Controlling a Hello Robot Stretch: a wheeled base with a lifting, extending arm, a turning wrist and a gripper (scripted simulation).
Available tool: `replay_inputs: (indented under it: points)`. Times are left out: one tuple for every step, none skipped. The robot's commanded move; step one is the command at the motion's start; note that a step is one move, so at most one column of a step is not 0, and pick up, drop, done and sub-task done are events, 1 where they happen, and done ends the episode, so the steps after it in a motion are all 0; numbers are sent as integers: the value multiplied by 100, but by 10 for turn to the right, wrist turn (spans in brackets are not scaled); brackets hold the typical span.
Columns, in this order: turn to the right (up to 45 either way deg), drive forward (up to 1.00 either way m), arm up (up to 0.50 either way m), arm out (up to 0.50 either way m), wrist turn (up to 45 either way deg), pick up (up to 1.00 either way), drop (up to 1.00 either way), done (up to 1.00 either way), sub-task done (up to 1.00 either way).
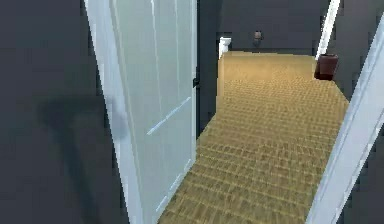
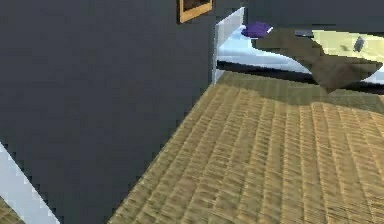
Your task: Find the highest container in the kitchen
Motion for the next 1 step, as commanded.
replay_inputs:
  points:
    - [0, 80, 0, 0, 0, 0, 0, 0, 0]
